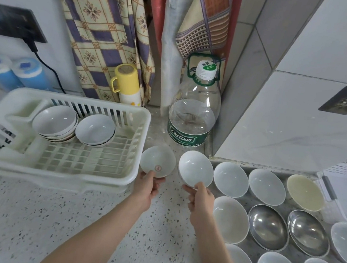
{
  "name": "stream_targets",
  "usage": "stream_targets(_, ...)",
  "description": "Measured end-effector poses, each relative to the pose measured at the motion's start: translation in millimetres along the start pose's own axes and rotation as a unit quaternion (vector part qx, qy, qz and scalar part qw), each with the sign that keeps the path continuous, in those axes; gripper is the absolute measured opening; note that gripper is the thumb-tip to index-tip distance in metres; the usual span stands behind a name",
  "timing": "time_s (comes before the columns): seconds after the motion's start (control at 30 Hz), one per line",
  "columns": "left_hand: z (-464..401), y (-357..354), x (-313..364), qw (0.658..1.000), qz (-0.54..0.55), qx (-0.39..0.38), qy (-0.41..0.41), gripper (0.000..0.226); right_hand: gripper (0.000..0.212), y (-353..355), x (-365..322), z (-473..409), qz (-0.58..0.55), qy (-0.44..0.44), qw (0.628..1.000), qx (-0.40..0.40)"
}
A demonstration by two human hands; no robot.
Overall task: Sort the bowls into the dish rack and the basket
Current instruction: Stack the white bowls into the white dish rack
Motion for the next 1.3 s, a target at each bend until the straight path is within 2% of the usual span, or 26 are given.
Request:
stream_targets(0.13, 17.8, 15.6, -3.2, 0.998, -0.051, -0.038, 0.022, 0.015, 0.017, 8.8, -1.7, 28.6, -0.017, 0.028, 0.999, -0.002)
stream_targets(0.23, 31.4, 29.9, 1.0, 0.989, -0.13, -0.068, 0.028, 0.012, 0.016, 11.0, -6.7, 49.4, -0.016, 0.055, 0.998, -0.002)
stream_targets(0.47, 76.3, 54.9, 24.6, 0.949, -0.262, -0.176, -0.017, 0.018, 0.01, -0.2, -28.4, 108.1, -0.005, 0.143, 0.99, -0.022)
stream_targets(0.67, 108.0, 91.9, 71.2, 0.925, -0.273, -0.257, -0.06, 0.028, 0.01, -31.8, -46.8, 149.6, -0.009, 0.211, 0.977, -0.039)
stream_targets(0.8, 104.9, 131.3, 108.6, 0.945, -0.218, -0.232, -0.078, 0.028, 0.007, -63.7, -46.7, 159.9, -0.022, 0.224, 0.973, -0.045)
stream_targets(1.03, 74.1, 197.6, 164.9, 0.973, -0.14, -0.128, -0.134, 0.013, 0.014, -121.8, -32.4, 159.5, -0.015, 0.221, 0.974, -0.053)
stream_targets(1.3, 29.2, 238.5, 201.3, 0.983, -0.056, -0.061, -0.161, 0.021, 0.016, -190.2, -16.2, 132.5, 0.056, 0.218, 0.973, -0.05)
Point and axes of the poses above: each hand's wrist, its own z-axis away from the middle knuckle, its own y-axis out of the back of the hand, x = y × z, the point moved 2 cm from there along -z, towards the middle knuckle, and after that the axes turned 2 degrees about -y, right-handed, at the moved point
